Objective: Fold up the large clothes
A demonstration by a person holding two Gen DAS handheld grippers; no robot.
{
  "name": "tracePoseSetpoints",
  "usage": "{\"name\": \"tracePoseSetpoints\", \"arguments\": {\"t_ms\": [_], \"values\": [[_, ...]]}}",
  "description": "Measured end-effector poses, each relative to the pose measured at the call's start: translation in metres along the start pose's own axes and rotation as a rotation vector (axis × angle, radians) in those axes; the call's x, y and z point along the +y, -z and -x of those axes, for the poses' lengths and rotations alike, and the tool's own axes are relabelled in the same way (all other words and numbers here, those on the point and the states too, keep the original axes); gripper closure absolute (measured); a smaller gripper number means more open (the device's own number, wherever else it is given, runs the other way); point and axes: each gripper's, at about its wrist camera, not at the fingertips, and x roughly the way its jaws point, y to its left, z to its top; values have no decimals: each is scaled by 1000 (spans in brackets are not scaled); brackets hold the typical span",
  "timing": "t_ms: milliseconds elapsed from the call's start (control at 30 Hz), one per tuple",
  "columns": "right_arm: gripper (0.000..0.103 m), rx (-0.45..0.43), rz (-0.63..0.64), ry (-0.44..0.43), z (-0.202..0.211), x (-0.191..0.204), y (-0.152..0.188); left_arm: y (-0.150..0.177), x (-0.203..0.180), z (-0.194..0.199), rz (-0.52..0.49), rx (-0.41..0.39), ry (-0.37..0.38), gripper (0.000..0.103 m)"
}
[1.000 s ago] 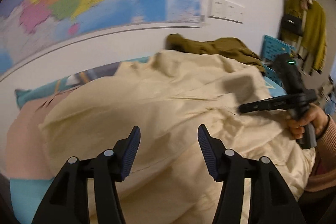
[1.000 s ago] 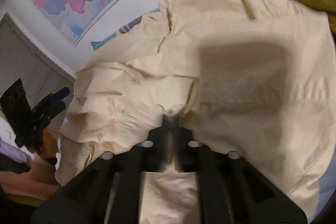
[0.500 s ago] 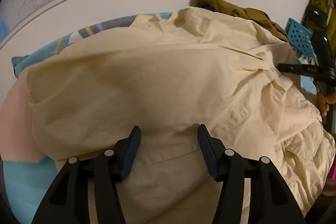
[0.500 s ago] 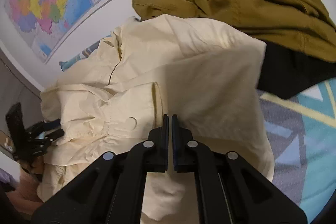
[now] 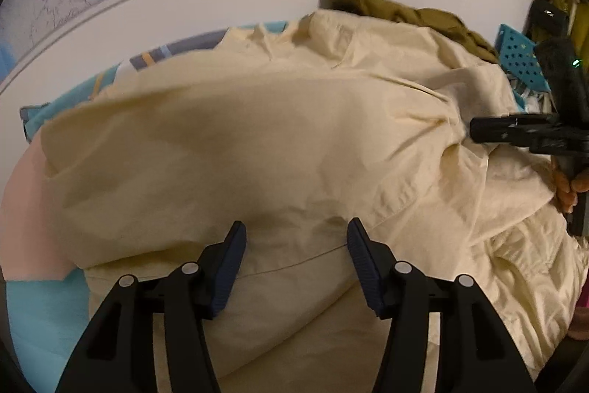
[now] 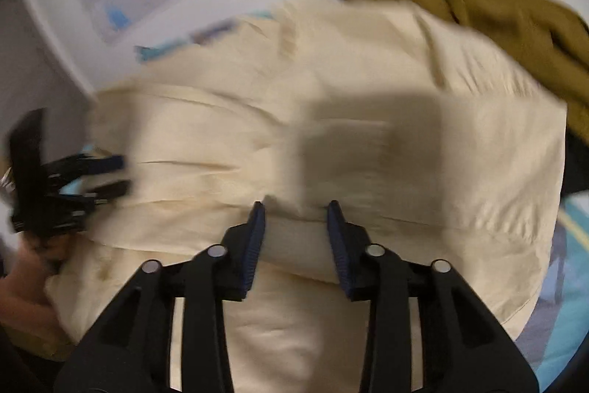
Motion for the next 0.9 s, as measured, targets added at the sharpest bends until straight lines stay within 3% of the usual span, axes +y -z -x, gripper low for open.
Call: {"name": "tracePoseSetpoints", "arguments": {"t_ms": [67, 167, 333, 400, 633, 800, 900], "values": [[80, -12, -81, -55, 2, -14, 1, 0, 1, 5, 0, -22, -6, 45], [58, -61, -56, -26, 26, -10, 7, 8, 6, 33, 1, -105, 4, 44], [53, -108, 3, -76, 73, 2, 28, 30, 18, 69, 19, -165, 23, 43], [44, -121, -9, -101, 86, 1, 37, 41, 20, 77, 22, -172, 26, 43], [44, -130, -42, -140, 108, 7, 76, 78, 27, 103, 81, -192, 22, 42], [42, -69, -70, -86, 90, 1, 99, 100, 37, 115, 142, -198, 0, 35], [41, -107, -94, -118, 103, -3, 104, 111, 46, 122, 184, -195, -14, 34]]}}
